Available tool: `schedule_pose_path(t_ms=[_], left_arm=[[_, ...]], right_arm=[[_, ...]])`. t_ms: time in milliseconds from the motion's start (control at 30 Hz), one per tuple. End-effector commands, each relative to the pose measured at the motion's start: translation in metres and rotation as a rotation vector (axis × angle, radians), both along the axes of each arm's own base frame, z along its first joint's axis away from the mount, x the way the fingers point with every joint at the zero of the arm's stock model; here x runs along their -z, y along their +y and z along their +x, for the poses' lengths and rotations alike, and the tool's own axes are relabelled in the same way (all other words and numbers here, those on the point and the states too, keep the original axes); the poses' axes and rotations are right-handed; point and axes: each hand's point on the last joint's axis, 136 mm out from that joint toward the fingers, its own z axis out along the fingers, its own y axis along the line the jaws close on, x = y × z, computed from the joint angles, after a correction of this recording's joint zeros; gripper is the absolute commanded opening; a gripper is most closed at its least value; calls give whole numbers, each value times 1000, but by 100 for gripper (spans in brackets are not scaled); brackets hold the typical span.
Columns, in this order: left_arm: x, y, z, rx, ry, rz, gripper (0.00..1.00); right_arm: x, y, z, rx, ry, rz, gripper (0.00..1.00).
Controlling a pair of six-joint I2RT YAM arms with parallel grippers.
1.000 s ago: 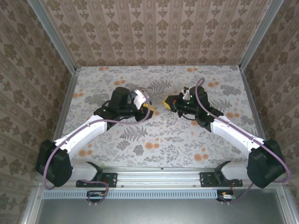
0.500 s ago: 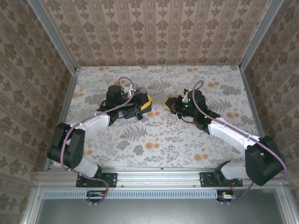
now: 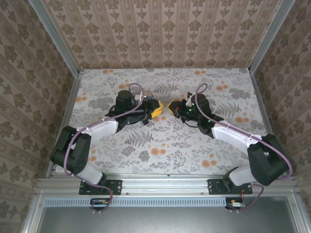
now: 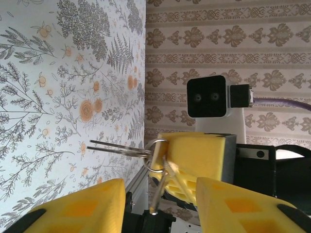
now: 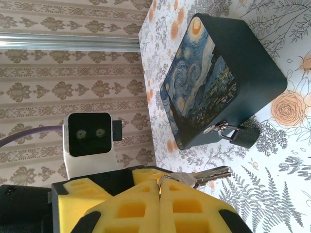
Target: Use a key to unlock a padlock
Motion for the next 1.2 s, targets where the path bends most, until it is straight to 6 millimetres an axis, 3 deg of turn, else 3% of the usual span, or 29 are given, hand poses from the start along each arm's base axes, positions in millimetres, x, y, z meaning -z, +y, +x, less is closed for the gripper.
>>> schedule_pose_path(t_ms=[0,467,533,600,700,833,933,1067,1167], left_arm=[[-12,-1,0,14,-26,-16,40],[-13,-1,2,35,-48,-26,0],[-15,0,3,54,-71,-35,0],[-19,1,-3,139,-127,-54,0],[-13,4,-22,286,-189,-55,0],[-2,8,-49,439,-246,0,0],[-10,9,-66,533,-319,6,0],[-20,10,-71,571,-362,-25,0],[-21,9,-72,587,-364,-31,0]], right_arm=[[-8,7,5,-4,-42,15,0],[-11,15,1,-38,-51,29,0],[-13,18,-4,-76,-68,20,3],[-12,17,-11,-128,-65,-19,26],[-8,1,-24,-205,-89,-158,43],[-16,-11,-44,-389,-246,-282,42],[-29,-17,-53,-522,-345,-262,38],[-42,-15,-66,-694,-436,-194,34],[-39,-13,-71,-772,-429,-155,34]])
